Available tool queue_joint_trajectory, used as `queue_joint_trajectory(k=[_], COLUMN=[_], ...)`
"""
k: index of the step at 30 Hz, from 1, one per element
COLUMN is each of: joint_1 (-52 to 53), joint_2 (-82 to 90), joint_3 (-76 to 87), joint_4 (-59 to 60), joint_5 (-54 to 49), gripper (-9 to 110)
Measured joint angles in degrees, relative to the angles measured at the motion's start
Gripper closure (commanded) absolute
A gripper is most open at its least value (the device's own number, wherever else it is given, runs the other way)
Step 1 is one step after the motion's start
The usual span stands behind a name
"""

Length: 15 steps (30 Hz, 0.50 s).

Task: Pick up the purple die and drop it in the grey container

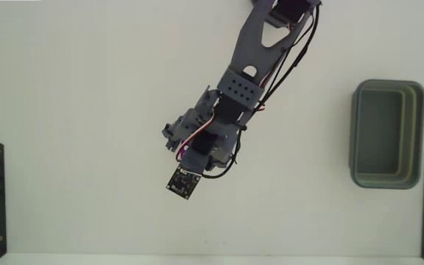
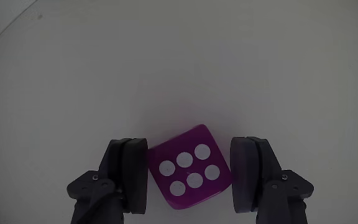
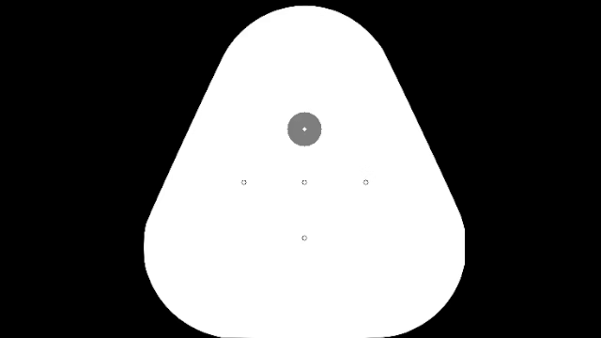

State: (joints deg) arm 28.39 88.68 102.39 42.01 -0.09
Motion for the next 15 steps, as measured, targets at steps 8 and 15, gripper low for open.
queue_joint_trajectory(k=[8,15], joint_1=[0.0,0.0], joint_2=[0.0,0.0], joint_3=[0.0,0.0], joint_4=[0.0,0.0], joint_5=[0.0,0.0], gripper=[26,28])
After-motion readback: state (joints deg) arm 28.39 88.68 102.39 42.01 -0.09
